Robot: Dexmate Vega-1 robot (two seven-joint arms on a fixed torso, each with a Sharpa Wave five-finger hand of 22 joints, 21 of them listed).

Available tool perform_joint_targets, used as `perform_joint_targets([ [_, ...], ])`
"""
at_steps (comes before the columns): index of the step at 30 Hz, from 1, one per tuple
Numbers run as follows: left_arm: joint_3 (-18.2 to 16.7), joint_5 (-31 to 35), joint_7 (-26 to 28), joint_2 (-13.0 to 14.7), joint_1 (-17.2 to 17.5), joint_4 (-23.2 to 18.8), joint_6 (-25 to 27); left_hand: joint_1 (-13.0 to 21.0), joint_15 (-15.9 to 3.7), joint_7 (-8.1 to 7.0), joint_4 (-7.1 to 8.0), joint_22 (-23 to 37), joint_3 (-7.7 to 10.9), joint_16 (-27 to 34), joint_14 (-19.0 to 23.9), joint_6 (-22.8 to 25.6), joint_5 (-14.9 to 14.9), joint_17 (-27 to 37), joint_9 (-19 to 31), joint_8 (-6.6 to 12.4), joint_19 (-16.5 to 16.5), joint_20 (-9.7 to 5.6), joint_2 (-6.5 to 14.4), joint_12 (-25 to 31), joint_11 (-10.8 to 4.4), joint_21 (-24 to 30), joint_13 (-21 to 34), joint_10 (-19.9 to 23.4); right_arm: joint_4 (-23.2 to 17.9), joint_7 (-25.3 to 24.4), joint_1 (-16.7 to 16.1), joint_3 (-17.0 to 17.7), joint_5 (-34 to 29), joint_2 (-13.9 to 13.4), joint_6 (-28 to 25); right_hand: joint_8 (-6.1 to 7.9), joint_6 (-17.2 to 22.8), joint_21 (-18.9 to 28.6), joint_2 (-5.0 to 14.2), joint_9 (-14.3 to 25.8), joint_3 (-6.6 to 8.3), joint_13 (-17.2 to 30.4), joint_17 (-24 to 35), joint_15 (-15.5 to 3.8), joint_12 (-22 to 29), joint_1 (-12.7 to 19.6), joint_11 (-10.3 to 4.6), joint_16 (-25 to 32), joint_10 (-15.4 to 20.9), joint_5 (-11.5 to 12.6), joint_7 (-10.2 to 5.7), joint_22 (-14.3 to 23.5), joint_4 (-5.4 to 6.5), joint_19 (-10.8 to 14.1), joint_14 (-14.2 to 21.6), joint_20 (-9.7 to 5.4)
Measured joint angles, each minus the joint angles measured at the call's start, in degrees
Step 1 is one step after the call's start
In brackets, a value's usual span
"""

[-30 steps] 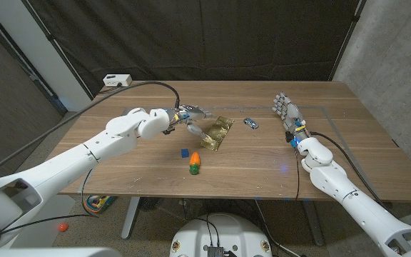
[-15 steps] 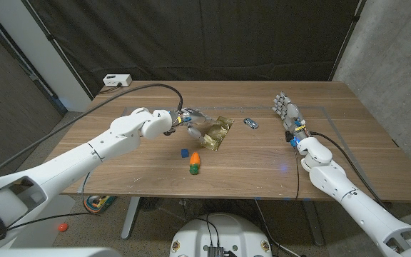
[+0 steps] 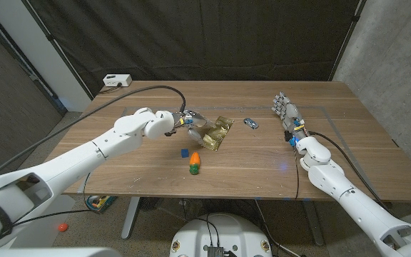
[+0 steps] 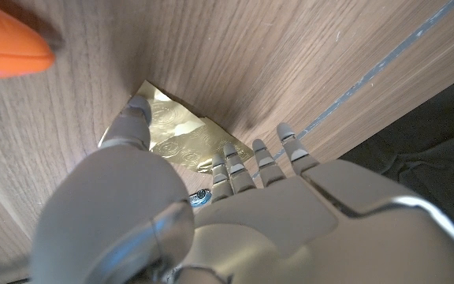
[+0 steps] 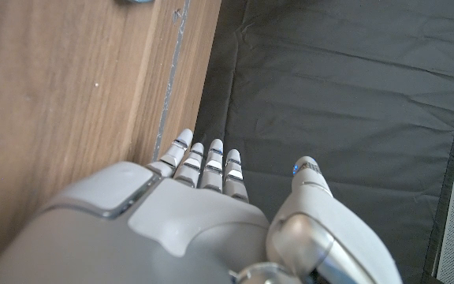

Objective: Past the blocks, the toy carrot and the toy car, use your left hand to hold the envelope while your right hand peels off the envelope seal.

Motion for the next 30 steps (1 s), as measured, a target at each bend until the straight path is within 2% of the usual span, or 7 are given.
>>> perform_joint_targets([
  [3,0.3,0.2,0.3,-0.2,-0.2,0.4,-0.3,0.5,0.0,-0.7,0.25,0.0,-0.25,0.0,0.0,1.2,0.0,0.2,0.0,0.22,0.1,-0.13,0.1,0.0,-0.81,0.0,0.0,0.8,0.2,0.1,0.2,0.0,0.0,0.1,0.1,0.15,0.0,0.0,0.0,0.0,0.0,0.0,0.0,0.0,0.0,0.0,0.0,0.0,0.0,0.0,0.0,0.0,0.0,0.0,0.0,0.0],
  [7,0.7,1.3,1.2,-0.3,-0.3,0.8,-0.9,1.2,0.0,-1.1,0.24,0.0,-0.24,0.0,0.0,2.8,0.0,0.2,0.0,0.84,0.3,-0.93,0.7,0.0,-0.96,-0.4,0.0,1.9,0.8,0.3,0.5,-0.1,0.1,0.3,0.1,0.15,0.0,0.0,0.0,0.0,0.0,0.0,0.0,0.0,0.0,0.0,0.0,0.0,0.0,0.0,0.0,0.0,0.0,0.0,0.0,0.0],
  [10,1.0,2.0,1.9,-0.4,-0.4,1.1,-1.1,1.5,0.0,-1.59,0.26,0.0,-0.22,0.0,0.0,3.9,0.0,0.2,0.0,1.07,0.3,-0.93,1.0,0.2,-0.97,-0.4,0.0,2.9,1.1,0.4,0.7,-0.1,0.1,0.4,0.2,0.15,0.0,0.0,0.0,0.0,0.0,0.0,0.0,0.0,0.0,0.0,0.0,0.0,0.0,0.0,0.0,0.0,0.0,0.0,0.0,0.0],
  [12,1.1,2.4,2.3,-0.5,-0.4,1.3,-1.2,1.9,0.01,-1.39,0.27,0.0,-0.21,0.0,0.0,4.8,0.0,0.2,0.0,1.29,0.6,-1.24,1.5,0.4,-1.19,-0.4,0.0,3.9,1.2,0.5,0.8,-0.2,0.1,0.4,0.2,0.15,0.0,0.0,0.0,0.0,0.0,0.0,0.0,0.0,0.0,0.0,0.0,0.0,0.0,0.0,0.0,0.0,0.0,0.0,0.0,0.0],
  [22,1.7,4.0,4.2,-0.7,-0.2,2.7,-1.6,4.4,-0.19,-0.83,0.98,0.0,-0.45,1.1,7.1,18.0,-2.5,0.1,-0.2,4.81,3.5,-2.04,3.9,1.8,-1.42,-0.4,0.0,16.2,1.7,0.2,1.2,-0.2,-0.3,0.4,0.2,0.15,0.0,0.0,0.0,0.0,-0.24,0.0,0.0,0.0,0.0,0.0,0.0,0.0,0.0,0.0,0.0,0.0,0.24,0.0,0.0,0.0],
  [26,1.7,4.2,5.0,-0.7,0.0,3.3,-1.6,5.8,-0.26,-1.07,1.14,0.0,-0.27,1.6,9.8,22.2,-3.3,0.1,-0.6,5.61,4.8,-2.44,5.0,1.9,-1.52,-0.4,-0.1,20.5,1.7,0.0,1.3,-0.2,-0.5,0.4,0.2,0.15,0.0,0.0,0.0,0.0,-0.25,0.0,0.0,0.0,0.0,0.0,0.0,0.0,0.0,0.0,0.0,0.0,0.24,0.0,0.0,0.0],
  [30,1.7,4.2,6.1,-0.7,0.3,3.9,-1.6,6.9,-0.21,-1.53,0.86,0.0,0.12,1.8,12.0,25.1,-3.9,-0.2,-0.6,6.3,5.8,-2.85,5.2,1.9,-1.68,-0.4,-0.2,23.3,1.7,-0.4,1.4,-0.3,-0.7,0.4,0.2,0.15,0.0,-0.4,0.0,0.0,-0.24,0.0,0.0,0.0,0.0,0.0,0.0,0.0,0.0,0.0,0.0,0.0,0.24,0.2,0.0,0.2],
])
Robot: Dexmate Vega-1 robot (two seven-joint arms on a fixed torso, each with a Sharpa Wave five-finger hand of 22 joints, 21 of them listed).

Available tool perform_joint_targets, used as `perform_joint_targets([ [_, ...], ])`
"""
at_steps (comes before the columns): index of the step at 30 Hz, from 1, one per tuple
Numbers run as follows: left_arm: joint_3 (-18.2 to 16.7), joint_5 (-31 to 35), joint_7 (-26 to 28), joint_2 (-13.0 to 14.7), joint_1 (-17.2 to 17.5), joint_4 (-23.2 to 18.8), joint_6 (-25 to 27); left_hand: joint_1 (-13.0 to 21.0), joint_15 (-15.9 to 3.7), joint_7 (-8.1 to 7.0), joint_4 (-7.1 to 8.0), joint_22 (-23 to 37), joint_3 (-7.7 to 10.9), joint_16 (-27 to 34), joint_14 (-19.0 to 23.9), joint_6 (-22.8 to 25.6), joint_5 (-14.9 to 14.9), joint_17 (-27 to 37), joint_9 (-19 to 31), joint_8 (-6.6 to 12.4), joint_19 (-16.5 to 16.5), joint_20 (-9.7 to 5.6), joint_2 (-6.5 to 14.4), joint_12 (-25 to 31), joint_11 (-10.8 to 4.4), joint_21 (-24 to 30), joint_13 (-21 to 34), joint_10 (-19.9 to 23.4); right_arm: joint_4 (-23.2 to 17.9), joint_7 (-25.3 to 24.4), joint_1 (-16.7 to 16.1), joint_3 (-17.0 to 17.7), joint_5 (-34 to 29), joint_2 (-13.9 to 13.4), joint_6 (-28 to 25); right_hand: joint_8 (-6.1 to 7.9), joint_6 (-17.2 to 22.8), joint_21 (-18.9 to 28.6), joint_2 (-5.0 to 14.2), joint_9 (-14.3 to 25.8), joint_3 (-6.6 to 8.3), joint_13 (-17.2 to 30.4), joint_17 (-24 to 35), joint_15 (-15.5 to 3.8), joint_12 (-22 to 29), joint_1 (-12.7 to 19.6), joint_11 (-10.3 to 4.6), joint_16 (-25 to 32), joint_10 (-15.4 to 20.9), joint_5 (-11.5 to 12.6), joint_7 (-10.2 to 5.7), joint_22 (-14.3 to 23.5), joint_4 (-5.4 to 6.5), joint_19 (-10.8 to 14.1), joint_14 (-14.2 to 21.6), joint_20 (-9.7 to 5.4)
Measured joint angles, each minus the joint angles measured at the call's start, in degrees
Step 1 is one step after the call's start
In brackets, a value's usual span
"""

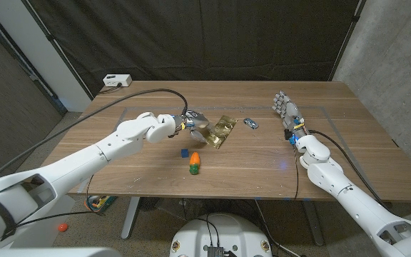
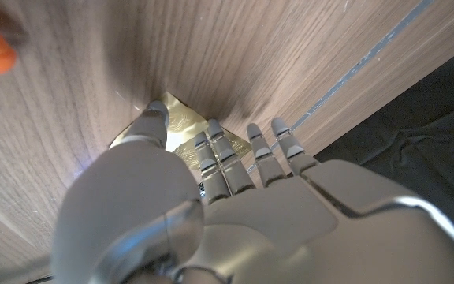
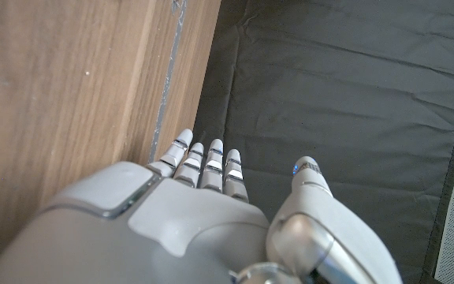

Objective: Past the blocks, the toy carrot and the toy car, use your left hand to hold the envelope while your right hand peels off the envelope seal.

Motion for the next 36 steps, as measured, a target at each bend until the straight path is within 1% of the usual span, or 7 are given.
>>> perform_joint_targets([
  [7,-0.3,0.0,2.3,0.2,0.7,0.8,0.3,3.8,-0.13,-1.77,-0.49,0.0,1.78,0.4,5.7,5.4,-1.7,0.1,-0.2,1.32,2.8,-0.97,2.1,-0.2,-0.2,0.5,-0.2,7.6,-0.3,-0.5,0.0,-0.1,-0.4,-0.1,-0.1,0.0,0.3,0.0,0.0,0.0,0.0,0.0,0.0,0.0,0.0,0.0,0.0,0.0,0.0,0.0,-0.31,0.0,0.0,0.0,0.0,0.0],
  [12,-0.6,0.3,5.8,0.4,1.7,1.6,1.1,10.1,-0.43,-5.75,-1.24,0.0,5.26,1.4,13.4,11.9,-3.0,0.6,-0.2,3.97,6.2,-2.17,5.3,-0.2,-1.88,1.5,0.3,16.1,-0.6,-0.8,0.1,-0.2,-0.7,-0.2,-0.4,0.0,0.3,0.0,0.0,0.0,0.0,0.0,0.0,0.0,0.0,0.0,0.0,0.0,0.0,0.0,-0.31,0.0,0.0,0.0,0.0,0.0],
  [15,-0.9,0.7,8.9,0.4,2.7,2.2,1.2,13.0,-0.73,-4.99,-1.54,0.0,6.18,1.7,17.5,17.1,-3.3,1.3,0.7,6.5,7.4,-2.8,6.1,1.9,-0.21,2.0,2.0,22.9,-0.8,-1.0,0.1,-0.2,-0.9,-0.2,-0.5,0.0,0.3,0.0,0.0,0.0,0.0,0.0,0.0,0.0,0.0,0.0,0.0,0.0,0.0,0.0,-0.31,0.0,0.0,0.0,0.0,0.0],
  [26,-1.6,1.5,21.5,0.0,5.3,5.4,3.1,15.9,-1.43,-3.09,-1.09,0.2,5.34,3.0,22.1,19.9,-3.7,2.6,0.8,7.97,8.5,-3.16,6.2,3.2,0.0,2.4,3.0,25.6,-1.4,-1.6,0.0,-0.3,-1.2,-0.3,-0.7,0.0,0.3,0.0,0.0,0.0,0.0,0.0,0.0,0.0,0.0,0.0,0.0,0.0,0.0,0.0,-0.3,0.0,0.0,0.0,0.0,-0.01],
  [29,-2.1,1.5,21.5,0.0,5.8,5.6,3.1,8.9,-1.23,3.79,2.76,0.5,1.49,0.2,19.2,21.9,-3.4,2.9,1.0,6.2,6.8,-3.31,4.1,4.2,1.56,2.4,6.2,21.0,-1.4,-1.6,0.0,-0.3,-1.2,-0.3,-0.8,0.0,0.3,-0.3,0.0,0.0,0.0,0.0,0.0,0.31,0.0,0.0,0.03,0.0,0.0,0.0,-0.31,0.0,0.0,0.0,0.3,0.0],
  [32,-2.7,-1.5,24.7,0.0,6.2,5.4,4.0,1.0,-0.74,3.92,2.77,0.7,1.49,-2.2,15.3,20.9,-3.2,3.5,1.0,3.99,3.6,-2.35,2.3,3.1,3.12,1.6,8.5,14.8,-1.7,-1.7,0.0,-0.3,-1.2,-0.3,-0.8,0.0,0.3,-0.5,0.0,0.0,0.0,0.0,0.0,0.31,0.0,0.0,0.12,0.0,0.1,0.0,-0.3,0.0,0.0,0.0,0.3,0.0],
  [36,-4.0,-4.2,24.2,0.0,6.8,4.3,4.4,-5.5,-0.52,7.51,9.49,1.0,-4.56,-2.7,13.4,14.9,-2.8,4.3,1.1,2.66,1.1,-1.49,0.8,2.7,4.54,1.2,8.9,11.7,-1.8,-1.7,0.0,-0.4,-1.2,-0.3,-0.9,0.0,0.3,-0.4,0.0,0.0,0.0,0.0,0.0,0.31,0.0,0.0,0.12,0.0,0.1,0.0,-0.3,0.0,0.0,0.0,0.3,0.0],
])
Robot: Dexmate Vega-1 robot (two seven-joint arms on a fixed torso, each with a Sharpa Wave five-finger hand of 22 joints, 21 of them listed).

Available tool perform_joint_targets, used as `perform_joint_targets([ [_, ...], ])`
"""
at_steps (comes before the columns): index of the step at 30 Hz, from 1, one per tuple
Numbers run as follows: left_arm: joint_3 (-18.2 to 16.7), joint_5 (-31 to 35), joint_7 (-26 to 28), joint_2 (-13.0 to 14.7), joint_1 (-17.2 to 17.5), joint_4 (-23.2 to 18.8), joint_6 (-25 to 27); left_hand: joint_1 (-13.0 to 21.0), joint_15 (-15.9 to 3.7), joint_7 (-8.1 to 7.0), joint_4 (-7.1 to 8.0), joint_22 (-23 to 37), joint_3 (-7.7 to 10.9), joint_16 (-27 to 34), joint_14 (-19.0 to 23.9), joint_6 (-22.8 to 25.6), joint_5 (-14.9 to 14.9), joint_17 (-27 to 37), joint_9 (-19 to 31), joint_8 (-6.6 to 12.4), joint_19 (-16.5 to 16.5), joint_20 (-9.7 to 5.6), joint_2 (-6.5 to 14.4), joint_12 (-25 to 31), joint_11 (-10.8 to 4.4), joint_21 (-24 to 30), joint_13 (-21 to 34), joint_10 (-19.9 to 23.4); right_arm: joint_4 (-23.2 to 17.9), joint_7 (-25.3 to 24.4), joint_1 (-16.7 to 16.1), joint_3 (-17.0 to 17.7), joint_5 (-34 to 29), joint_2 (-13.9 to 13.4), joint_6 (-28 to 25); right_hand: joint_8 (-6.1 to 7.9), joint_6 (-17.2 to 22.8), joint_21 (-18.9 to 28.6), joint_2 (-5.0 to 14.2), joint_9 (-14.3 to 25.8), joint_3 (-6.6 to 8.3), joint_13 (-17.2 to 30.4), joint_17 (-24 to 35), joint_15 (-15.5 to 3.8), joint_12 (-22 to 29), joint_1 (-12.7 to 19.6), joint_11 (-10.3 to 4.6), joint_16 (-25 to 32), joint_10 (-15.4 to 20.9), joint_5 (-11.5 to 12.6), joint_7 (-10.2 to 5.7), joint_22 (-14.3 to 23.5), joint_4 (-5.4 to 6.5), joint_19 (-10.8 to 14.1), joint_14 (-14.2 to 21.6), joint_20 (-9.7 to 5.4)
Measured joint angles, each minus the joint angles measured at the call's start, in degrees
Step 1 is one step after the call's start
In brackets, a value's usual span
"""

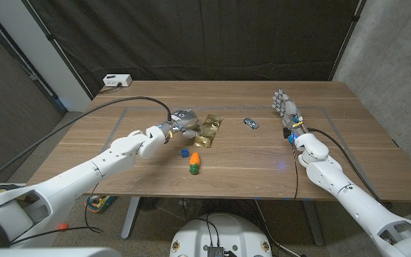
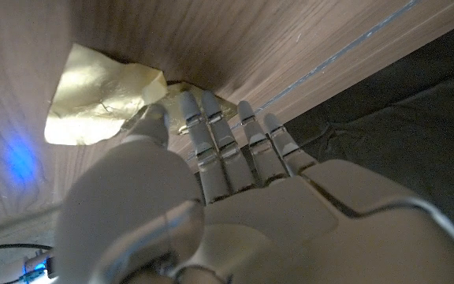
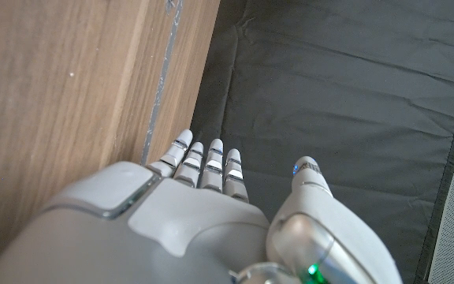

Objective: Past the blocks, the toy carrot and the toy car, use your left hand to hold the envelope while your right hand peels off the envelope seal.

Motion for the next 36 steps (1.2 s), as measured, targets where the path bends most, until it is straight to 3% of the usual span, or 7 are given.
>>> perform_joint_targets([
  [8,-2.7,-7.3,-1.6,-0.2,1.4,-3.2,2.2,-4.9,0.11,1.23,2.85,0.4,-2.85,0.0,-1.3,-1.4,0.3,0.6,-0.1,-0.67,-1.5,0.59,-1.5,0.0,1.01,0.0,0.5,-1.0,-0.2,0.1,0.1,-0.1,0.0,0.0,-0.1,0.0,0.0,0.0,0.0,0.0,0.0,0.0,0.0,0.0,0.0,0.0,0.0,0.0,0.0,0.0,0.0,0.0,0.0,0.0,0.0,0.0],
  [12,-3.4,-8.8,-2.1,-0.3,1.8,-4.5,3.4,-6.4,0.2,0.84,3.65,0.7,-3.65,0.0,-1.4,-1.8,0.4,0.6,0.0,-1.02,-1.6,0.66,-2.7,0.0,1.07,0.0,0.5,-1.5,-0.3,0.2,0.1,-0.1,0.0,0.0,-0.1,0.0,0.0,0.0,0.0,0.0,-0.25,0.0,0.0,0.0,0.0,0.0,-0.01,0.0,0.0,0.0,0.0,0.0,0.25,0.0,0.0,0.0],
  [21,-2.9,-10.4,-3.8,-0.4,1.2,-6.3,4.7,-6.9,0.02,1.11,2.84,0.9,-5.76,0.6,0.3,-0.8,1.8,0.5,-0.1,-1.02,-1.0,0.14,-5.7,0.9,-0.24,0.5,-0.9,3.6,-0.3,0.2,0.1,-0.1,0.2,0.0,0.0,0.0,0.0,0.0,0.0,0.0,-0.25,0.0,0.0,-0.29,0.0,0.0,-0.01,0.2,0.0,0.0,0.0,0.0,0.24,0.7,0.3,0.08],
  [23,-2.4,-11.2,-8.6,-0.4,0.7,-6.7,6.4,-6.9,0.02,1.11,2.76,0.8,-6.03,0.6,0.3,-0.8,2.0,0.4,-0.1,-1.02,-1.0,0.14,-6.1,0.2,-0.25,0.5,-1.3,3.4,-0.1,0.2,0.2,0.0,0.2,0.2,0.2,0.0,0.0,0.0,0.0,0.0,-0.25,0.0,0.0,-0.29,0.0,0.0,-0.31,0.2,0.3,0.0,0.0,0.0,0.24,0.7,0.3,0.08],
  [28,-1.2,-10.4,-11.5,-0.4,-0.5,-7.1,7.5,-6.4,0.07,-0.5,2.25,0.7,-6.83,0.3,-2.8,-3.9,3.0,0.0,-0.4,-2.43,-1.8,0.89,-6.8,-3.1,0.12,0.5,-2.6,-0.9,0.3,0.3,0.5,0.0,0.2,0.4,0.5,0.0,0.0,-0.5,0.0,0.0,-0.48,0.0,0.0,-0.08,0.0,0.0,-0.31,0.2,0.3,0.0,0.0,0.0,0.48,0.7,0.5,0.08],
  [31,-0.3,-9.3,-12.7,-0.4,-1.1,-7.1,7.8,-5.2,0.14,-1.74,1.67,0.7,-7.41,-0.1,-5.2,-8.4,3.7,-0.6,-0.3,-4.45,-2.8,1.27,-7.4,-6.0,0.43,0.5,-3.7,-4.8,0.6,0.3,0.6,0.0,0.2,0.5,0.7,0.0,0.0,-0.5,0.16,0.0,-0.48,0.0,0.0,0.0,0.0,-0.2,-0.31,0.2,0.3,0.0,0.0,0.0,0.48,0.7,0.6,0.08],
  [36,1.1,-7.3,-14.1,-0.5,-2.0,-6.7,8.1,-3.9,0.32,-1.83,1.04,0.7,-7.71,-0.1,-6.6,-14.0,4.0,-1.2,-0.2,-7.05,-2.9,1.39,-6.8,-7.5,0.25,0.5,-4.7,-6.8,0.9,0.3,0.8,0.0,0.2,0.7,0.9,0.0,0.3,-0.5,0.25,0.0,-0.58,0.0,0.3,-0.25,0.2,-0.2,-0.01,0.5,0.6,0.0,-0.31,0.0,0.58,0.7,0.9,0.08],
])
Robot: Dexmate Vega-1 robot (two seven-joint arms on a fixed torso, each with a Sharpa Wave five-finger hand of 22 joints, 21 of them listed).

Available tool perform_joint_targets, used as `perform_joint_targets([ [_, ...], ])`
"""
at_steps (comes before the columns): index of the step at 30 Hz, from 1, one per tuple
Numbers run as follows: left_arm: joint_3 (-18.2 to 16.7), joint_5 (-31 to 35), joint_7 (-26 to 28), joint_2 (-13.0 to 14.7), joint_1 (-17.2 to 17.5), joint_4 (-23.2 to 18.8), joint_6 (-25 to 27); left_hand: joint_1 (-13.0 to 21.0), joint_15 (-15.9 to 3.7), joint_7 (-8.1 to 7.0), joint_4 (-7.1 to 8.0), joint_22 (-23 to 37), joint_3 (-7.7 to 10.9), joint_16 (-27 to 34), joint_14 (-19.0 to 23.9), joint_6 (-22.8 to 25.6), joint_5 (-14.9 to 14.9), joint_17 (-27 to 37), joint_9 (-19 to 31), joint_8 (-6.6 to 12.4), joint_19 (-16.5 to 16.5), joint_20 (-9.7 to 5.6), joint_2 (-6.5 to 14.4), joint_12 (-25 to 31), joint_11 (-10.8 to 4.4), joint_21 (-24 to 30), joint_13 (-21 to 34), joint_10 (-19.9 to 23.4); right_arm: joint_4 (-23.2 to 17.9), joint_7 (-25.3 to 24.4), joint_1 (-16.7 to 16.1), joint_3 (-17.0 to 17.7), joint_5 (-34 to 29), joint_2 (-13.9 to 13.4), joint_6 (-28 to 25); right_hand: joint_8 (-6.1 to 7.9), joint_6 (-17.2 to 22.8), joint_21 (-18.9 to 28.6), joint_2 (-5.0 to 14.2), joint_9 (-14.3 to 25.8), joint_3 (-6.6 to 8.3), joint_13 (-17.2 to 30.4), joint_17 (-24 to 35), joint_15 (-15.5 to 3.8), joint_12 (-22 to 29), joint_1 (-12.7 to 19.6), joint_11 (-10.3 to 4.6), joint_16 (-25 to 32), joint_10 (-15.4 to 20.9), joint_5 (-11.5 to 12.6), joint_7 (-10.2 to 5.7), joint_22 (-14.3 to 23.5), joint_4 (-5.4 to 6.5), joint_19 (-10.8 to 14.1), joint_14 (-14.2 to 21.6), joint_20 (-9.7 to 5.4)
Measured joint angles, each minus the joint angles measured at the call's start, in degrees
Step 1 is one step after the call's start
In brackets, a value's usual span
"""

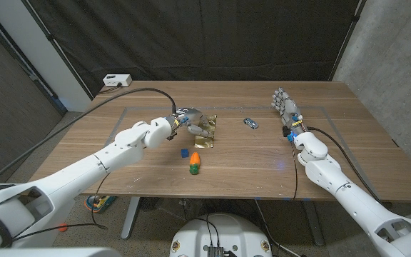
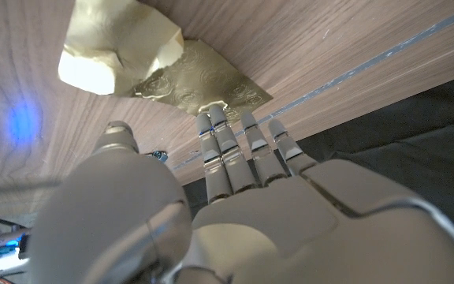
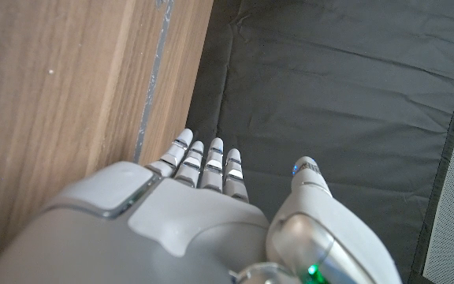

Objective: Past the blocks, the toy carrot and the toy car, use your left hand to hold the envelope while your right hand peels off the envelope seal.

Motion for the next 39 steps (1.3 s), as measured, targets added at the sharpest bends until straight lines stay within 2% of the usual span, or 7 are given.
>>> perform_joint_targets([
  [3,0.6,1.1,-1.1,-0.3,-0.5,0.8,0.1,0.7,0.0,0.09,-0.25,0.0,0.25,0.0,0.0,-0.2,0.4,-0.2,0.0,-0.03,0.0,0.0,0.4,0.0,0.01,0.0,-0.3,0.1,0.3,0.0,0.1,0.0,-0.1,0.1,0.1,0.0,0.0,0.0,-0.01,0.0,-0.14,0.0,0.0,-0.04,0.0,0.0,0.0,0.0,0.0,0.0,0.0,0.0,0.14,0.0,0.0,0.0],
  [12,1.8,1.4,-2.8,-1.1,-1.7,2.8,-0.6,5.1,-0.15,0.91,-1.85,-0.3,1.85,1.4,3.8,4.3,0.9,-1.3,-0.1,0.93,1.6,-1.55,2.8,1.2,-1.4,0.8,-2.1,7.4,0.7,-0.3,0.3,0.1,-0.4,0.2,0.6,0.0,0.0,0.0,-0.09,0.0,-0.14,0.0,0.0,0.26,0.0,-0.5,-0.12,0.0,0.1,0.0,0.0,0.0,0.14,0.1,0.3,0.11],
  [20,2.3,1.4,-3.0,-1.4,-2.0,3.9,-1.0,12.8,-0.38,0.7,-5.38,-0.3,5.38,2.2,8.3,11.5,0.1,-2.1,-0.2,2.75,3.8,-2.83,6.6,1.4,-1.94,2.5,-3.7,11.4,0.7,-0.6,0.3,0.2,-0.6,0.2,0.8,0.0,0.0,0.0,0.14,0.0,-0.14,0.0,0.0,0.26,0.0,-0.8,-0.1,0.0,0.1,0.0,0.0,0.3,0.14,0.4,0.4,0.42],
  [26,2.5,1.6,-2.6,-1.5,-2.1,4.2,-1.1,14.0,-0.41,0.69,-6.18,-0.3,6.18,2.2,8.8,12.1,-0.7,-2.4,-0.4,2.75,4.2,-2.88,6.9,1.4,-2.34,2.8,-4.0,12.2,0.6,-1.0,0.1,0.3,-0.7,0.1,1.0,0.0,0.0,0.0,0.14,0.0,-0.38,0.0,0.0,0.26,0.0,-0.8,-0.1,0.0,0.1,0.0,0.0,0.3,0.38,0.4,0.4,0.42],
  [29,2.5,1.8,-2.6,-1.5,-2.0,4.3,-1.0,10.5,-0.41,0.81,-4.25,-0.5,4.32,1.6,8.8,11.9,-2.0,-2.3,-0.4,1.45,4.2,-2.94,6.4,0.3,-2.26,3.0,-4.0,12.2,0.3,-1.1,-0.1,0.4,-0.7,0.1,1.0,0.0,0.0,0.0,0.14,0.0,-0.38,0.0,0.0,0.26,0.0,-0.8,-0.1,0.0,0.1,0.0,0.0,0.3,0.38,0.4,0.3,0.42],
  [34,2.1,0.4,-2.6,-1.3,-1.4,4.1,-0.4,0.5,-0.33,3.08,1.37,-0.4,0.93,0.0,5.6,4.3,-2.7,-1.7,-0.3,-2.61,1.6,-0.81,7.0,-1.4,1.14,3.0,-4.2,5.4,0.1,-1.3,-0.2,0.5,-0.9,0.0,1.0,0.0,0.0,-0.3,0.14,0.0,-0.38,0.0,-0.1,0.26,0.0,-0.8,-0.1,0.0,0.1,0.2,0.0,0.3,0.38,0.4,0.3,0.42],
  [39,1.8,0.0,-4.0,-0.5,-1.2,2.5,0.6,-2.9,-0.11,2.27,2.44,-0.1,-2.17,-1.1,-1.3,-3.0,-2.2,-1.2,0.4,-4.4,-3.2,1.53,4.3,-1.6,0.8,1.7,-2.7,-3.0,-0.1,-1.4,-0.2,0.5,-1.0,-0.1,1.1,0.0,0.0,-0.3,0.14,0.0,-0.38,0.0,-0.1,0.26,0.0,-0.8,-0.1,0.0,0.1,0.2,0.0,0.3,0.38,0.4,0.3,0.41],
])
